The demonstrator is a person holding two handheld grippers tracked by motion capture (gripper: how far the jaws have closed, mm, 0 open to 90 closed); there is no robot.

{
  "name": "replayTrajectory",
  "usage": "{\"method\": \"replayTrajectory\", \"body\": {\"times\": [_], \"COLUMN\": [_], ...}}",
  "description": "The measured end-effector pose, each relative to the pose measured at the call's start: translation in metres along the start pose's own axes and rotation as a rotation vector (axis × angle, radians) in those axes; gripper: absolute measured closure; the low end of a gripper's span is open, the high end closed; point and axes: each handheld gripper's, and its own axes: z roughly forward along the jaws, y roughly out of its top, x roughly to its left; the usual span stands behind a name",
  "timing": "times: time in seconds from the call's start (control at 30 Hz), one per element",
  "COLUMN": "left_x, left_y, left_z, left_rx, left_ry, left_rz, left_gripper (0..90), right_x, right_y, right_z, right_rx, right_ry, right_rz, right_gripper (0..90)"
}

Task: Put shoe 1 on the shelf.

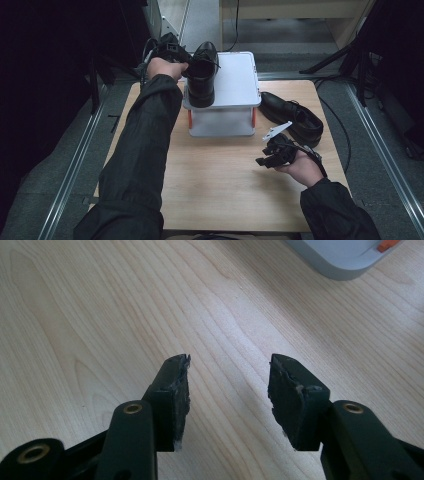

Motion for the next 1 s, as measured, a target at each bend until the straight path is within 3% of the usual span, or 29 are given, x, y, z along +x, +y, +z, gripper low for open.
{"method": "replayTrajectory", "body": {"times": [0.23, 0.37, 0.5, 0.63, 0.8, 1.0], "left_x": [0.014, 0.025, 0.038, 0.061, 0.097, 0.124], "left_y": [-0.007, -0.014, -0.021, -0.034, -0.053, -0.077], "left_z": [-0.029, -0.044, -0.046, -0.038, -0.019, 0.007], "left_rx": [-0.032, -0.057, -0.062, -0.046, -0.036, -0.007], "left_ry": [-0.051, -0.040, -0.042, -0.052, -0.051, -0.049], "left_rz": [0.018, 0.033, 0.035, 0.046, 0.011, 0.000], "left_gripper": [59.2, 59.4, 59.4, 58.4, 58.2, 58.2], "right_x": [-0.002, -0.004, -0.006, -0.008, -0.013, -0.017], "right_y": [-0.001, -0.001, -0.002, -0.003, -0.004, -0.004], "right_z": [-0.001, -0.002, -0.004, -0.007, -0.011, -0.014], "right_rx": [0.003, -0.003, -0.013, -0.029, -0.043, -0.065], "right_ry": [-0.004, -0.004, 0.001, 0.013, 0.015, 0.007], "right_rz": [0.016, 0.028, 0.037, 0.050, 0.067, 0.093], "right_gripper": [51.6, 51.6, 51.6, 52.3, 52.3, 51.6]}}
